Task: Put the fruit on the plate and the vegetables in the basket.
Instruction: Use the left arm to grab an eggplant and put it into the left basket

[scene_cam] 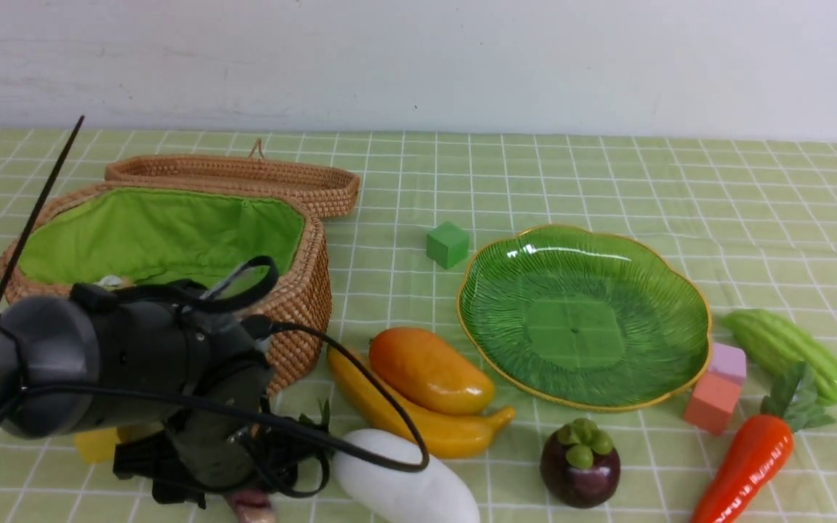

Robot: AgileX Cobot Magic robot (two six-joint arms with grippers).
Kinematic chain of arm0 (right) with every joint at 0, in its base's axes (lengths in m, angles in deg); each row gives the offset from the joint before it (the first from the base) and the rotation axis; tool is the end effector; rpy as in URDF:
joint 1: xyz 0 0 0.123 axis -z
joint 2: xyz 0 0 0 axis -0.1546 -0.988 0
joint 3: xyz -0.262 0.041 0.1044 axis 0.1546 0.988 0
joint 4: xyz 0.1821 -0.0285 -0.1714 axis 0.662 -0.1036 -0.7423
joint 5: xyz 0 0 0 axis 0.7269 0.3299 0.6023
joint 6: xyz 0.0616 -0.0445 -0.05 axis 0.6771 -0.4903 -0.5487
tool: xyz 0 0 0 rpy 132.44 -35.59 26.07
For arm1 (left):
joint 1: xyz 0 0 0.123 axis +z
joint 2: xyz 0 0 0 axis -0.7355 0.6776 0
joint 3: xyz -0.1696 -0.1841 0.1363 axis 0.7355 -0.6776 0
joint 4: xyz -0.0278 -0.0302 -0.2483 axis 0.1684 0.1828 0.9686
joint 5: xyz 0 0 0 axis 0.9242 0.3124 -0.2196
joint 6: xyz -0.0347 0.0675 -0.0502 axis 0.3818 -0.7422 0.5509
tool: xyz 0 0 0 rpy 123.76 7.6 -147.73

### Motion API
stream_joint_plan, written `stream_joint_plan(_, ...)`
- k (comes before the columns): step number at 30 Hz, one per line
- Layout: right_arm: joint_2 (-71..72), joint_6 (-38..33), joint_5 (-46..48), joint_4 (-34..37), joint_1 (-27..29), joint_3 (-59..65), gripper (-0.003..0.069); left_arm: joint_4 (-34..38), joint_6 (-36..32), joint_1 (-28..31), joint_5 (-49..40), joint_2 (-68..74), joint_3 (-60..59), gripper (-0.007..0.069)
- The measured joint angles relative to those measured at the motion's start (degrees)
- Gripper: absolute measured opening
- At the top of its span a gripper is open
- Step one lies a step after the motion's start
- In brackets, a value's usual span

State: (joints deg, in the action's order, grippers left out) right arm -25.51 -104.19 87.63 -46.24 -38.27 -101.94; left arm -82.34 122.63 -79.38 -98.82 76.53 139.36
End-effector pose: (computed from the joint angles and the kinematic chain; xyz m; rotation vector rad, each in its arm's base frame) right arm 0.0654 0.0651 0.4226 -0.8418 1.9959 0.5127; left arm 0.2622 -0.1421 0.1618 -0.2428 2.8156 0.0339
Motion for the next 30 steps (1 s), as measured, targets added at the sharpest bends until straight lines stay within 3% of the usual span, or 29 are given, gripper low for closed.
stream_joint_plan(4, 0.0, 0.0, 0.07, 0.0, 0.0, 0.0, 0.0105, 0.53, 0.2, 0.0, -3.79, 0.0, 0.0, 0.0314)
stream_joint_plan(18, 0.0, -2.37, 0.07, 0.7, 0.0, 0.0, 0.0107, 2.36, -4.88, -0.18, -11.71, -6.4, -0.1, 0.0313)
stream_joint_plan(24, 0.0, -2.42, 0.07, 1.15, 0.0, 0.0, 0.0107, 9.39, -16.86, -0.18, -21.06, -21.69, -0.24, 0.0313)
stream_joint_plan(25, 0.0, -2.42, 0.0, 1.48, 0.0, 0.0, 0.0107, 10.34, -21.24, -0.18, -22.52, -26.22, -0.3, 0.0313)
stream_joint_plan(28, 0.0, -2.48, -1.45, 2.71, 0.0, 0.0, 0.0107, 10.0, -29.09, -0.18, -21.44, -33.01, -0.3, 0.0313)
stream_joint_plan(30, 0.0, -2.65, -5.16, 4.05, 0.0, 0.0, 0.0107, 4.39, -37.08, -0.18, -15.48, -39.06, -0.3, 0.0313)
